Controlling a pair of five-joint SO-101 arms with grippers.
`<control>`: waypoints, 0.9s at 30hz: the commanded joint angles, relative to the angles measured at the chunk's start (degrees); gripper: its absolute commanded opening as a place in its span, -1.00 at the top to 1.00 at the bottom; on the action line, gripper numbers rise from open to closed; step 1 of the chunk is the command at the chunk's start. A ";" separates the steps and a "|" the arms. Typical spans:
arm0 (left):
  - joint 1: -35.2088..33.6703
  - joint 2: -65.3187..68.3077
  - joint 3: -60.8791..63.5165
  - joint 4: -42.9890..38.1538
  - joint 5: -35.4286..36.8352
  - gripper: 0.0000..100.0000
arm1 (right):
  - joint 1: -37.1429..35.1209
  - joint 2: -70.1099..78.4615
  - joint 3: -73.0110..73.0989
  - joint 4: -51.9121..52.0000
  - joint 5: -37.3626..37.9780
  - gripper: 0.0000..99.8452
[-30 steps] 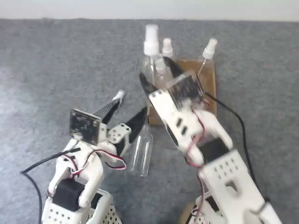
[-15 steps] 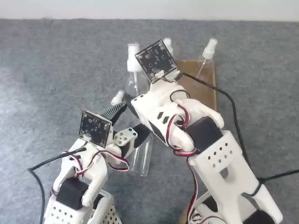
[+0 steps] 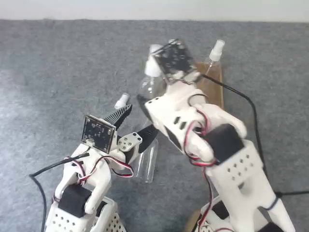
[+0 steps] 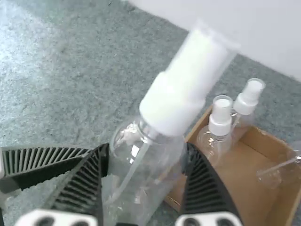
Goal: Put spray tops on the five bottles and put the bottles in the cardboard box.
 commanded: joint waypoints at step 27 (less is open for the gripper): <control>0.00 0.44 -0.13 -1.05 -0.53 0.46 | 29.05 -9.01 42.81 -49.10 8.26 0.99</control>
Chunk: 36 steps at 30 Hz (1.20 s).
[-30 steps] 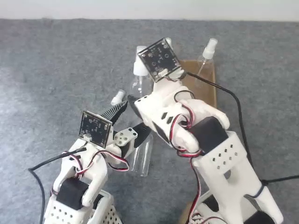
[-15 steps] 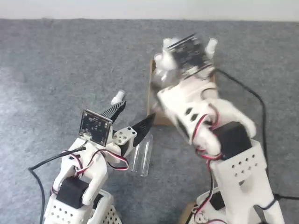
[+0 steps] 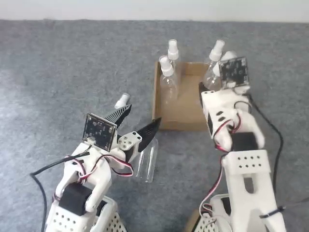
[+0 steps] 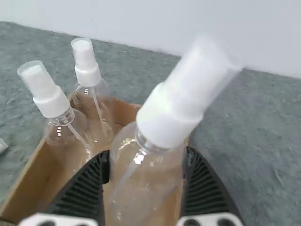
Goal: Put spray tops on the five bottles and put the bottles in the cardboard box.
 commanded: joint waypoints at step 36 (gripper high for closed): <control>0.18 -0.44 0.66 -1.49 -0.18 0.46 | 2.68 28.09 4.84 -38.90 4.75 0.99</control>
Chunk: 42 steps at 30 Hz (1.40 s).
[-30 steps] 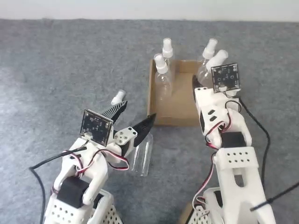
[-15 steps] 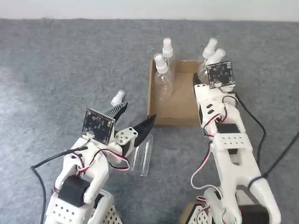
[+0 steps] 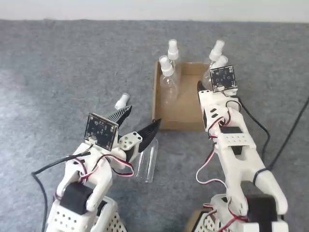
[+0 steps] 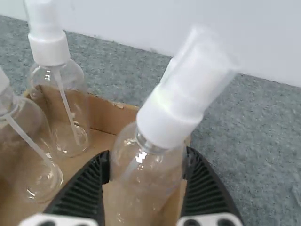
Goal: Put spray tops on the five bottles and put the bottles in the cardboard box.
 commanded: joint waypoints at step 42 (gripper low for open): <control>0.09 -0.62 -0.31 -1.49 -0.09 0.46 | 0.13 4.62 -2.46 -3.12 0.97 0.75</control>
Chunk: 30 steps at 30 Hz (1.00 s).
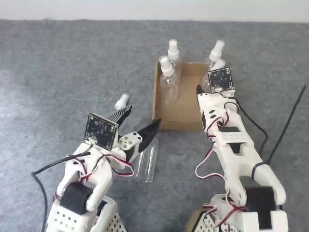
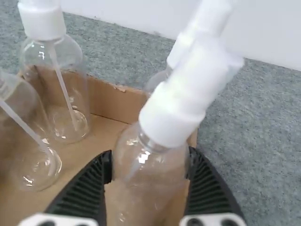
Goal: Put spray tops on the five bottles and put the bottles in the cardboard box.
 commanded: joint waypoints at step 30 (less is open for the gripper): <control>0.00 -0.62 -0.31 -1.49 -0.09 0.46 | -1.71 -0.75 -0.79 -1.54 0.79 0.54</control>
